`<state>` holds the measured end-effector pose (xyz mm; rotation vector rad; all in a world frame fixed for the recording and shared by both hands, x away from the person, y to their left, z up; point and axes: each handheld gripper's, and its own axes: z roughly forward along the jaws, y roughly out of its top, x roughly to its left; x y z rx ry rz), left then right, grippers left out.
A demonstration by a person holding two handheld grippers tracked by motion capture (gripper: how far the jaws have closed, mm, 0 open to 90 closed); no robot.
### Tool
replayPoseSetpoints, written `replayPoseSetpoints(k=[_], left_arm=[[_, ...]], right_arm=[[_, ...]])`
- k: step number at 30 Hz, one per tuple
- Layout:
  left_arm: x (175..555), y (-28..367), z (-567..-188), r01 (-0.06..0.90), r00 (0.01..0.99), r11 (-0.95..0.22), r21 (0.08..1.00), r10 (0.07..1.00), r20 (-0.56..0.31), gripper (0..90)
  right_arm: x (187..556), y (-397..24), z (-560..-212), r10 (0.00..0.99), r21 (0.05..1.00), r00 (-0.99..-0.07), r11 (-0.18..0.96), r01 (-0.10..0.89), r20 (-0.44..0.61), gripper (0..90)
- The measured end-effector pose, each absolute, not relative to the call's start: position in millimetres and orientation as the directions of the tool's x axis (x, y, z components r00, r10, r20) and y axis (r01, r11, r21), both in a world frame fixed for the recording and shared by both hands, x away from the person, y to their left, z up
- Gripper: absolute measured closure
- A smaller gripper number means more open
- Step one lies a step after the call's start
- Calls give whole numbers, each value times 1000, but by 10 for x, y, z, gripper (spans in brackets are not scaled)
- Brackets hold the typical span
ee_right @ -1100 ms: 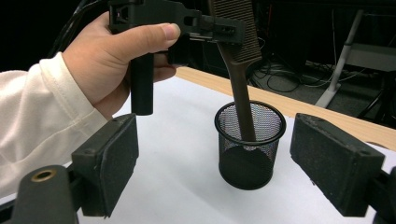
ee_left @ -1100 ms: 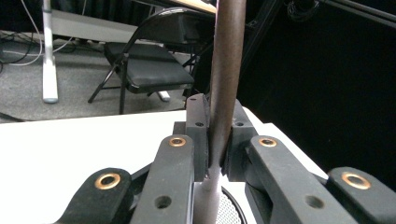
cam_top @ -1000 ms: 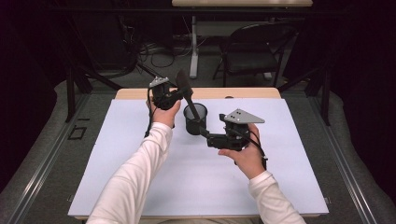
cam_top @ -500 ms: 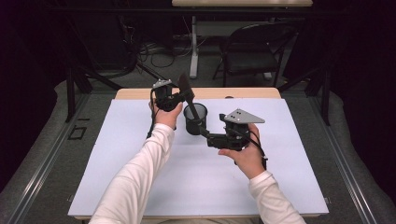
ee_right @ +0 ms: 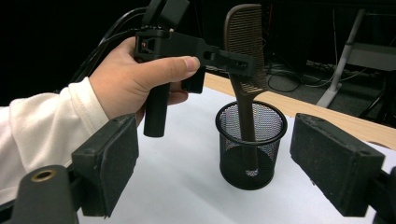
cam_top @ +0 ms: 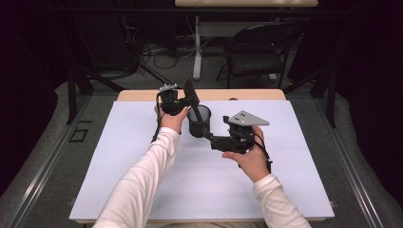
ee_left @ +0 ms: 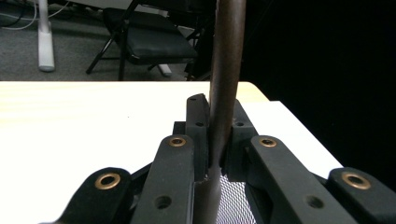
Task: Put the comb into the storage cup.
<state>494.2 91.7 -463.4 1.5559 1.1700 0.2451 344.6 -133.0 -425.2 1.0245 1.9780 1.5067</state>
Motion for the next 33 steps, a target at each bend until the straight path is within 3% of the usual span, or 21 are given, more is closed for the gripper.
replayPoseSetpoints(k=[33], left_arm=[[4969, 926, -4731, 573, 454, 122, 811, 776, -437, 837]], right_arm=[[3443, -1320, -4257, 777, 949, -623, 124, 289, 88, 154]])
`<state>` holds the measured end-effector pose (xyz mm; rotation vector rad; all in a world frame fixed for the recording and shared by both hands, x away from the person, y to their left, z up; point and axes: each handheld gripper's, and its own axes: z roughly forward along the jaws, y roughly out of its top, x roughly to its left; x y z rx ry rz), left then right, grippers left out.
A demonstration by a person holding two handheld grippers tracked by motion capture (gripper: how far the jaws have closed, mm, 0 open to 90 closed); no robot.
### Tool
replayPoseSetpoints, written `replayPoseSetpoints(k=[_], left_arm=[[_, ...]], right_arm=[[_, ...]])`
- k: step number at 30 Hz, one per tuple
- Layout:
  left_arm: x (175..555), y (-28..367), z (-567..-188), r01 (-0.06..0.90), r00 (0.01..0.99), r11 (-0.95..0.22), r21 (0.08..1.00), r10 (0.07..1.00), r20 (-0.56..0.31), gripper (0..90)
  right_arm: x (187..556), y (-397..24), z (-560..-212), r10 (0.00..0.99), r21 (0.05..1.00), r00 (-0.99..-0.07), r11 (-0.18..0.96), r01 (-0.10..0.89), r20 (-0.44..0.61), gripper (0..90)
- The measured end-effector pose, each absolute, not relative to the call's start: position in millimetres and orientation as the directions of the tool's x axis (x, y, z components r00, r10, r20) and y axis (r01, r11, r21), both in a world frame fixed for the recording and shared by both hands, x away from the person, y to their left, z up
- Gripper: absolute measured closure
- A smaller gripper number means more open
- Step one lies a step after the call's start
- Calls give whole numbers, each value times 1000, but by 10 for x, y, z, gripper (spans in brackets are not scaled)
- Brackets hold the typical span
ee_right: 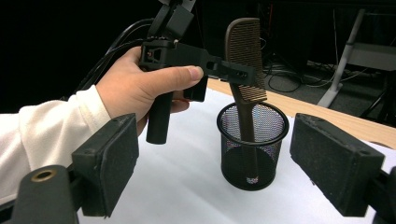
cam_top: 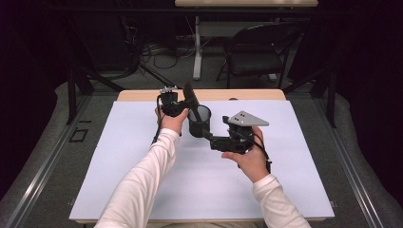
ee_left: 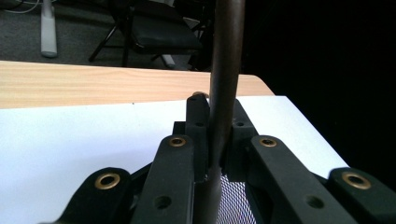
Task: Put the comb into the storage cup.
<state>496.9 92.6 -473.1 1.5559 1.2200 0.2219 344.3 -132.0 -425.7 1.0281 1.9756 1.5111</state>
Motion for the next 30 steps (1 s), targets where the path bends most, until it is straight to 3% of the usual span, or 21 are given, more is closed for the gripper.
replayPoseSetpoints(k=[30], left_arm=[[5020, 1119, -4834, 625, 362, 236, 744, 757, -544, 830]], right_arm=[[3440, -1324, -4254, 779, 950, -621, 120, 287, 89, 154]])
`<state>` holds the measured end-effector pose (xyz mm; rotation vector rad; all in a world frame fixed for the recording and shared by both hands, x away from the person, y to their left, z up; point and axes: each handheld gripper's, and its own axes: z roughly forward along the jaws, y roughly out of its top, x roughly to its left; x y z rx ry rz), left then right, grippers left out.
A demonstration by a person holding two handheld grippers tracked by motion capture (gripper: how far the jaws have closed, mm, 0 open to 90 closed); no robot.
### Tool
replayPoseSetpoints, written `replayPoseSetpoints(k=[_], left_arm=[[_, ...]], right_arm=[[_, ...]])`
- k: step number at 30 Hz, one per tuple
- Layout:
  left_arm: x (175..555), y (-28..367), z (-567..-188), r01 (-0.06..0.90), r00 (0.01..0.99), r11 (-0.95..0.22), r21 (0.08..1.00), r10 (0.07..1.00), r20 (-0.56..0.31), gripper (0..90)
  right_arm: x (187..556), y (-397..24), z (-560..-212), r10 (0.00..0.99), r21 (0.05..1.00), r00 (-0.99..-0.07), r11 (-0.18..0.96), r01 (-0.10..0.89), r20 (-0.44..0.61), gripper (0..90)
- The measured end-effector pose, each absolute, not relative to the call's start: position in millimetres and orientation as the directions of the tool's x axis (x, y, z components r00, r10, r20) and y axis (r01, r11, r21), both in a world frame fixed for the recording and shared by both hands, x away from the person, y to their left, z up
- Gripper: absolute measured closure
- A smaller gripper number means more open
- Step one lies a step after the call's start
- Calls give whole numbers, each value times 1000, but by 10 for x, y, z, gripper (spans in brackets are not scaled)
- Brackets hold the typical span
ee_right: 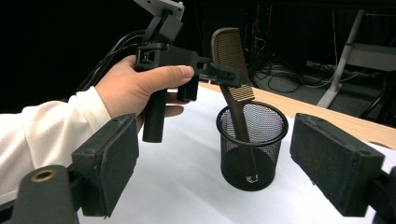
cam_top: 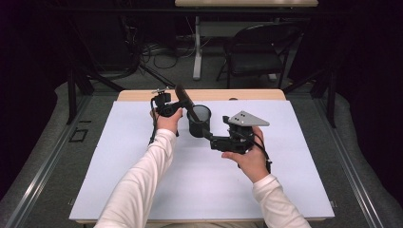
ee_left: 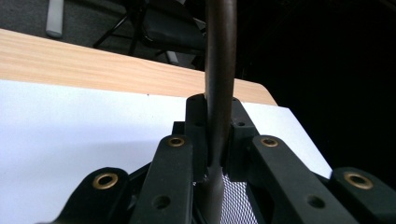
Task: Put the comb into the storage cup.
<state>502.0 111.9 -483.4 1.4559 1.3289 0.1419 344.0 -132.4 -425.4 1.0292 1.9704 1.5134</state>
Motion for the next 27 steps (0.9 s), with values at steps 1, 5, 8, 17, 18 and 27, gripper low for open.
replayPoseSetpoints(k=[1, 5, 8, 17, 18, 27], left_arm=[[5020, 1120, -4835, 626, 360, 239, 742, 756, -547, 828], [5021, 1134, -4844, 625, 357, 237, 744, 761, -542, 826], [5016, 1141, -4849, 624, 357, 237, 744, 760, -542, 826], [5009, 1140, -4847, 622, 359, 229, 749, 766, -533, 816], [5009, 1137, -4846, 621, 361, 227, 750, 767, -530, 812], [5011, 1162, -4851, 620, 350, 236, 748, 770, -533, 718]], right_arm=[[3440, -1323, -4254, 779, 951, -621, 120, 286, 89, 154], [3438, -1320, -4255, 779, 950, -620, 121, 288, 89, 154], [3436, -1321, -4252, 779, 951, -621, 121, 286, 88, 154], [3434, -1316, -4252, 778, 951, -622, 121, 285, 87, 154], [3435, -1318, -4252, 779, 951, -621, 120, 285, 88, 154], [3436, -1323, -4251, 780, 951, -620, 119, 284, 88, 154]])
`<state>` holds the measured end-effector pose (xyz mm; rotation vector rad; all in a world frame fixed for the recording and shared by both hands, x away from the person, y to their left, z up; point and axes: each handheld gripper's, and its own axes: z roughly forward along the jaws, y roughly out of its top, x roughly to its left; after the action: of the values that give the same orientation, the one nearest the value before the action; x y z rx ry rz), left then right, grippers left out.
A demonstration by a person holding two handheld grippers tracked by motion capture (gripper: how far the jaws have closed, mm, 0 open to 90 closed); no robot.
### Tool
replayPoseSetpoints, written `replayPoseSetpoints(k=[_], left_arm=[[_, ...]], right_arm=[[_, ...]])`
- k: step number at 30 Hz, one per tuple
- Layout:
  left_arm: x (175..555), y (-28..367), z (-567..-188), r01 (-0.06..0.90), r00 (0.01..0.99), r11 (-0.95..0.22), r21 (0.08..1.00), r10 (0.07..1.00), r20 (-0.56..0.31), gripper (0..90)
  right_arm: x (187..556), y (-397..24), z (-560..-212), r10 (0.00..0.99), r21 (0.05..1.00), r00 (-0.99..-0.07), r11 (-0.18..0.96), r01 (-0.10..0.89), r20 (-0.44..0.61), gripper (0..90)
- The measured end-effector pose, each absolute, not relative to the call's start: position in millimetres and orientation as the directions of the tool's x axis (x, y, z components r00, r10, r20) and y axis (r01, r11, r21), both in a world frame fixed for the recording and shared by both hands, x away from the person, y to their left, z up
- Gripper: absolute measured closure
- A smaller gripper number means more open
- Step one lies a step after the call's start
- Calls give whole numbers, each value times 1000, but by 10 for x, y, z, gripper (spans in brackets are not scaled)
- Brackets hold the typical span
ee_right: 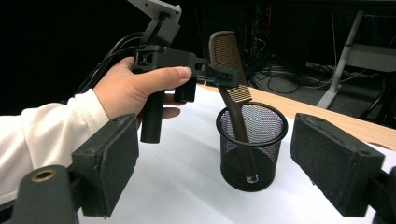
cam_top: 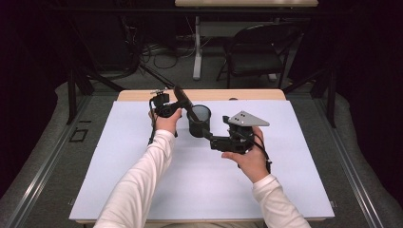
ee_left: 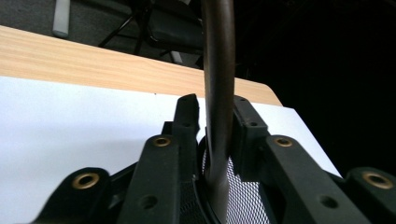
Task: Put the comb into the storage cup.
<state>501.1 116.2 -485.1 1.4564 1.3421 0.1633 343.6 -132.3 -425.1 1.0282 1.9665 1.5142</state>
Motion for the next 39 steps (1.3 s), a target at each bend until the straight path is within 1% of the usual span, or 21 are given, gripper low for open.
replayPoseSetpoints(k=[3, 7, 12, 18, 26, 29, 35, 39], left_arm=[[5010, 1177, -4851, 623, 345, 234, 746, 775, -530, 671], [5003, 1186, -4840, 620, 345, 227, 751, 781, -521, 587], [4989, 1207, -4827, 614, 345, 220, 758, 789, -509, 464], [4967, 1240, -4809, 609, 341, 209, 765, 802, -490, 379], [4934, 1266, -4765, 605, 346, 208, 769, 801, -489, 327], [4923, 1284, -4757, 612, 350, 201, 765, 798, -490, 324], [4899, 1317, -4732, 602, 357, 163, 781, 821, -446, 325], [4866, 1321, -4686, 591, 378, 147, 793, 818, -434, 328]], right_arm=[[3437, -1327, -4250, 780, 951, -620, 118, 285, 88, 154], [3434, -1320, -4251, 780, 951, -620, 121, 284, 86, 154], [3435, -1319, -4252, 780, 951, -619, 120, 284, 86, 154], [3435, -1318, -4253, 780, 951, -620, 121, 285, 87, 154], [3435, -1316, -4256, 781, 950, -619, 123, 286, 85, 154], [3436, -1317, -4257, 781, 950, -619, 124, 286, 85, 154], [3439, -1314, -4263, 781, 950, -619, 125, 286, 84, 154], [3439, -1312, -4265, 780, 950, -620, 126, 285, 83, 154]])
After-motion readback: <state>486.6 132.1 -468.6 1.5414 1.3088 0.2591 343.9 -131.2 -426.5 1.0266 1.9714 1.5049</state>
